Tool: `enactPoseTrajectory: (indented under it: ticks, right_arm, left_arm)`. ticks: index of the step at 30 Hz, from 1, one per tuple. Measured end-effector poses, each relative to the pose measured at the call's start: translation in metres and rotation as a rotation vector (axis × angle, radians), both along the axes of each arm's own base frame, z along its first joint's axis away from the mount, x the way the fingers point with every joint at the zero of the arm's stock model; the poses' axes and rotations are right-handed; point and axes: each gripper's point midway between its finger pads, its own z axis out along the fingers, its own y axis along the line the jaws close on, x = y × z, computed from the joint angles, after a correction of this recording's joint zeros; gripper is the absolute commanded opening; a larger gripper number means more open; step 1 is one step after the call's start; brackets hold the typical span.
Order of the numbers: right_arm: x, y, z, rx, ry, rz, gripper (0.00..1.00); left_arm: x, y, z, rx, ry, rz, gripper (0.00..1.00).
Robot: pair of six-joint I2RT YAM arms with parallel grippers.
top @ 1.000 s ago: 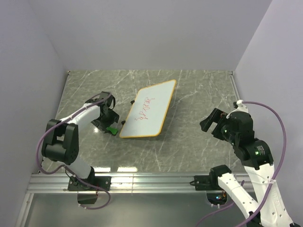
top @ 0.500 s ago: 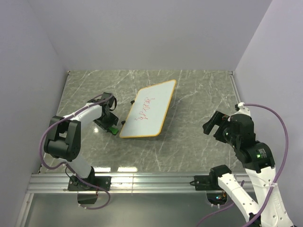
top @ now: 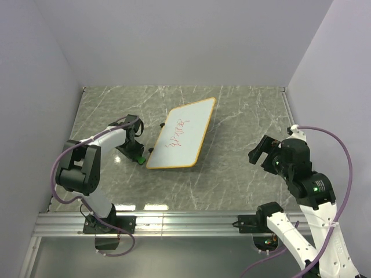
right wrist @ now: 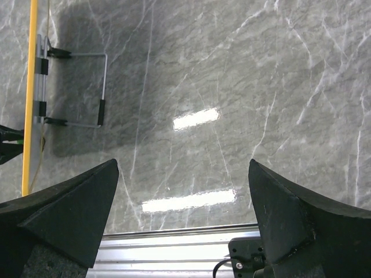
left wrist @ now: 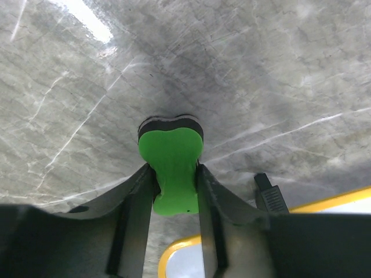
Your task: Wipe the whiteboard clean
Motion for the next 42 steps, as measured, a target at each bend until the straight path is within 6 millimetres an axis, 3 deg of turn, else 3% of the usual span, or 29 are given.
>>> enactPoseTrajectory:
  ticks: [2,4,7,14,18,22,27,32,35,42]
  right_arm:
    - [0.001,-0.001,-0.001,-0.004,0.005,-0.003,1.00]
    - [0.001,-0.001,-0.002,-0.006,0.008,-0.005,1.00]
    - [0.001,-0.002,-0.002,-0.008,0.008,-0.008,1.00]
    - [0.002,0.002,0.000,0.006,0.008,0.004,0.99]
    - [0.006,0.015,0.012,0.045,-0.009,0.061,0.99]
    - [0.017,0.031,0.031,0.091,-0.039,0.125,0.99]
    - [0.040,0.058,0.036,0.159,-0.020,0.218,0.98]
    - [0.067,0.089,0.023,0.251,0.049,0.290,0.96]
    - [0.079,0.112,0.009,0.285,0.106,0.330,0.93]
    - [0.089,0.171,-0.025,0.291,0.236,0.426,0.88]
  left_arm:
    - [0.000,0.000,-0.001,-0.001,0.000,-0.003,0.34]
    - [0.000,-0.001,-0.002,-0.002,0.001,-0.006,0.24]
    - [0.001,-0.001,-0.001,-0.004,0.001,-0.015,0.00]
    - [0.004,0.001,0.002,0.028,0.013,-0.062,0.00]
    - [0.009,0.017,0.008,0.114,0.011,-0.093,0.00]
    - [0.031,0.029,0.033,0.192,-0.042,-0.146,0.00]
    - [0.075,0.022,0.085,0.211,-0.187,-0.236,0.00]
    - [0.103,-0.007,0.139,0.156,-0.342,-0.372,0.00]
    - [0.112,-0.041,0.167,0.085,-0.429,-0.504,0.00]
    - [0.107,-0.131,0.215,-0.064,-0.548,-0.816,0.00]
